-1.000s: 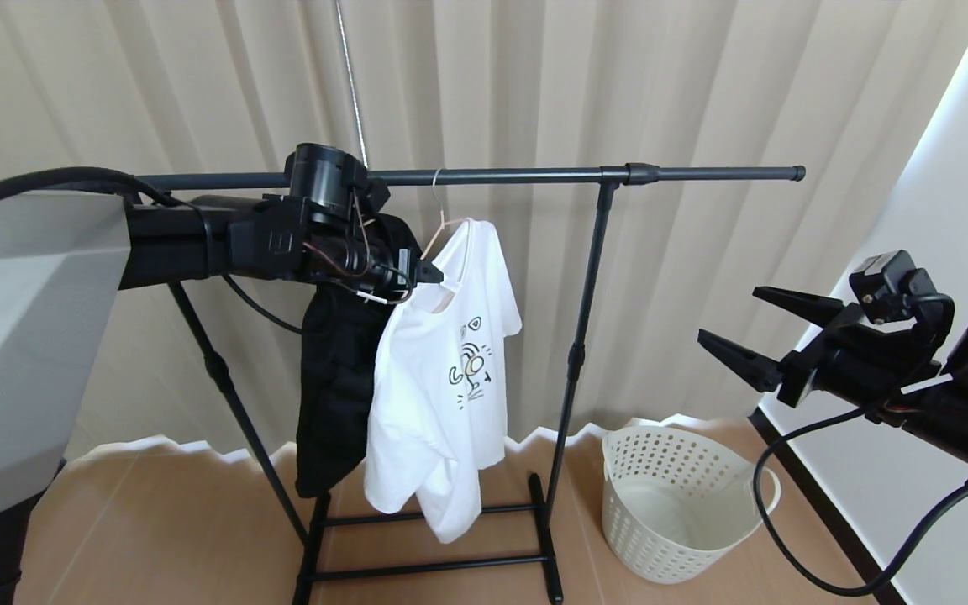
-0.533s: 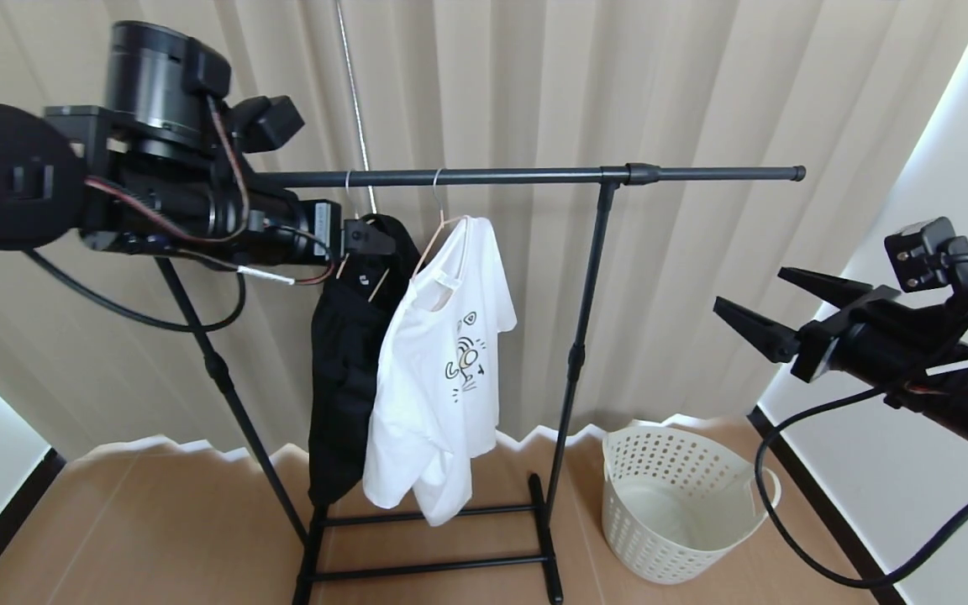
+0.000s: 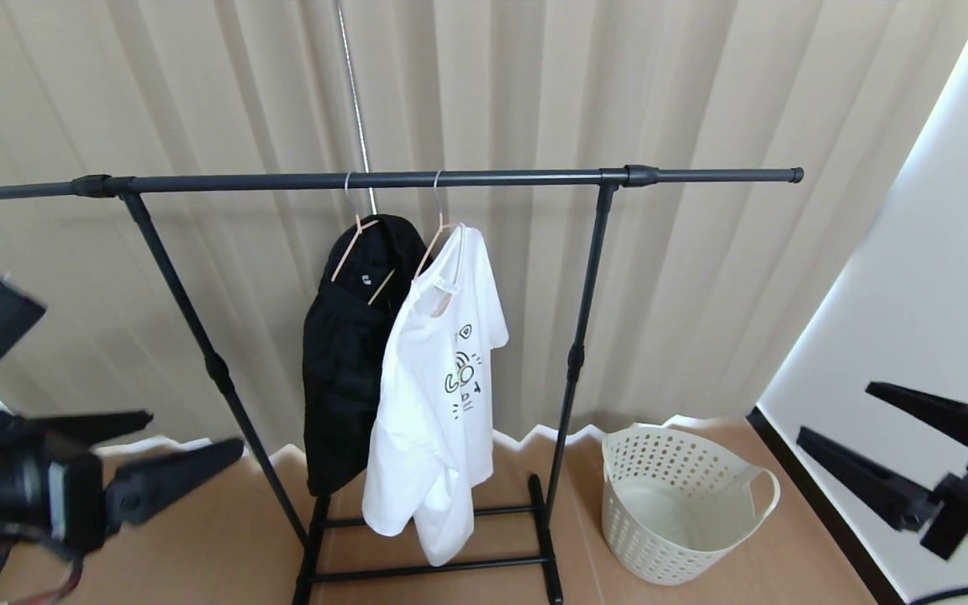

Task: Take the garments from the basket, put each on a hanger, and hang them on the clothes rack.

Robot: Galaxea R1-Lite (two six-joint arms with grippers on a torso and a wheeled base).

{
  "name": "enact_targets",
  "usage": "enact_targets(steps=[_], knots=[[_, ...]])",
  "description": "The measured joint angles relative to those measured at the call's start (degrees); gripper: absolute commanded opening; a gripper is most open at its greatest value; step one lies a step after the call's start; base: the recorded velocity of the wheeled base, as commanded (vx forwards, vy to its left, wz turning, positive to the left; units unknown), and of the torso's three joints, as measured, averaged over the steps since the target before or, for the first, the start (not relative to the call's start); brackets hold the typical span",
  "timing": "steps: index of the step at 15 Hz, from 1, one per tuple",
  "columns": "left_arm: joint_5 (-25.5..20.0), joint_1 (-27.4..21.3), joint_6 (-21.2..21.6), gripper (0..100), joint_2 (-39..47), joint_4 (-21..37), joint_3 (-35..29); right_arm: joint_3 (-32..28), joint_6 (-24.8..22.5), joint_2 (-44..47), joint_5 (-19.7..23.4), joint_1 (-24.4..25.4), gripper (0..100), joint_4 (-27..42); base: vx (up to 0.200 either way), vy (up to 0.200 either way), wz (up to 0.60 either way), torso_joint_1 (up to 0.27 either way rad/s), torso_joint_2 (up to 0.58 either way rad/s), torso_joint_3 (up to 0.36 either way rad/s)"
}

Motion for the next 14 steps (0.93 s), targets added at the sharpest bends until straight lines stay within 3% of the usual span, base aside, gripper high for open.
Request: enact_targets(steps=[2,6,9,11,14], knots=[[0.13,0.33,1.37,100,-12.32,-5.3,15.15,7.49,-0.07,-10.01,-0.54,0.4,100,5.53,0.0,0.0,0.0,0.0,0.0,0.0],[0.17,1.18,2.43,100,-32.61,-9.91,33.13,10.02,-2.6,-34.07,-0.46,0.84,100,29.48,0.0,0.0,0.0,0.0,0.0,0.0],[0.88,4.02,2.32,100,-42.92,-10.63,36.5,9.55,-4.18,-50.37,-3.99,-1.3,100,46.14,0.0,0.0,0.0,0.0,0.0,0.0],[1.37,8.87,2.43,100,-48.98,-10.61,36.94,9.3,-4.24,-55.6,-8.14,-4.33,100,47.67,0.0,0.0,0.0,0.0,0.0,0.0],[1.49,12.54,2.47,100,-56.2,-10.57,37.05,9.3,-3.69,-61.06,-8.8,-9.13,100,47.67,0.0,0.0,0.0,0.0,0.0,0.0]])
